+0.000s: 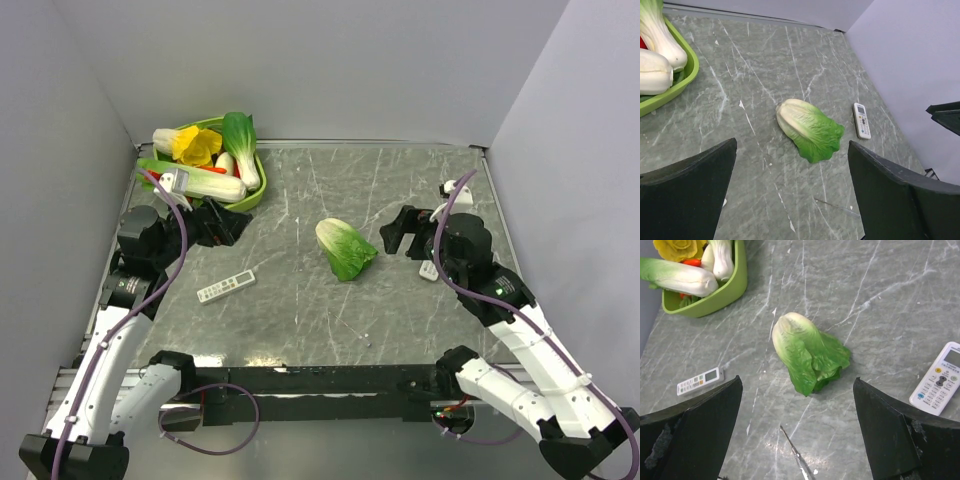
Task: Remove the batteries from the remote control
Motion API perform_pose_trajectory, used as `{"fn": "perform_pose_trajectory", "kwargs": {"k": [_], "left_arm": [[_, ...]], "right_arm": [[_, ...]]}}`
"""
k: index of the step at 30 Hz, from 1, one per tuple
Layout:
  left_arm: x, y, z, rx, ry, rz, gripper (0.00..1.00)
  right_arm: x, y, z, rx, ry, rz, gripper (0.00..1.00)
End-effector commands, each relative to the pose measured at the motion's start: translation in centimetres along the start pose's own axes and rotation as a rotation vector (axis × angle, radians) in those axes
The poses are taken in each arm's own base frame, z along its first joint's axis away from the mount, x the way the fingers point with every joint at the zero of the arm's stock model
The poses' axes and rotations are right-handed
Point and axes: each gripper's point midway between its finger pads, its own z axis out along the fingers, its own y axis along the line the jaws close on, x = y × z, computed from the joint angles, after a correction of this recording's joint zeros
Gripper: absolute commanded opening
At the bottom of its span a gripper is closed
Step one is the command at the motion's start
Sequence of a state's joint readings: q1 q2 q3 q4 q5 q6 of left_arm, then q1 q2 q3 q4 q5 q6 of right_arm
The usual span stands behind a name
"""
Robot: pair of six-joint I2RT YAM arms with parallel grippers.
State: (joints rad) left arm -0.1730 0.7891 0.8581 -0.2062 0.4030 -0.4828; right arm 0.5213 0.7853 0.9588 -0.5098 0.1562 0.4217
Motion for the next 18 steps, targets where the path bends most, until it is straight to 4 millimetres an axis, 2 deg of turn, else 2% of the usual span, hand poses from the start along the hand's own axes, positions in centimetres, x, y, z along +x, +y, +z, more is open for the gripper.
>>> {"fn": "perform_pose_trajectory", "kwargs": {"k": [1,7,9,10,13,14,15,17,18], "left_arm": [[-0.9,0.1,0.1,-0.007,-0.036,0.029,0.97],[-0.5,1.7,0.8,-0.079,-0.015,0.012,0.97],[-0.1,2.7,1.1,-0.126,-0.004,-0.002,0.97],[0.2,3.5,1.3,-0.159,0.004,-0.015,0.97],[1.9,8.0,1.9,-0.370,0.071,-0.036,0.97],[2.4,9.3,1.4,-0.458,0.121,-0.035,0.97],[3.9,11.0,2.1,-0.514,0.205,-0.020,0.97],[4.7,11.9,2.2,-0.556,0.299,-0.010,0.97],[6.1,12.8,2.8,-0.566,0.365,0.016,0.97]], "right_arm": [[-1.0,0.7,-0.2,-0.024,-0.019,-0.009,1.00],[-1.2,0.9,-0.5,-0.042,-0.036,-0.014,1.00],[-0.9,0.8,-0.5,-0.042,-0.034,-0.019,1.00],[-0.9,0.7,-0.5,-0.042,-0.036,-0.024,1.00],[0.2,0.2,-0.2,-0.032,-0.019,-0.032,1.00],[0.6,0.1,-0.1,-0.028,-0.011,-0.032,1.00],[0.6,0.0,-0.2,-0.024,-0.009,-0.029,1.00],[1.2,-0.1,-0.3,-0.028,0.008,-0.033,1.00],[1.2,-0.1,-0.4,-0.034,0.002,-0.038,1.00]]}}
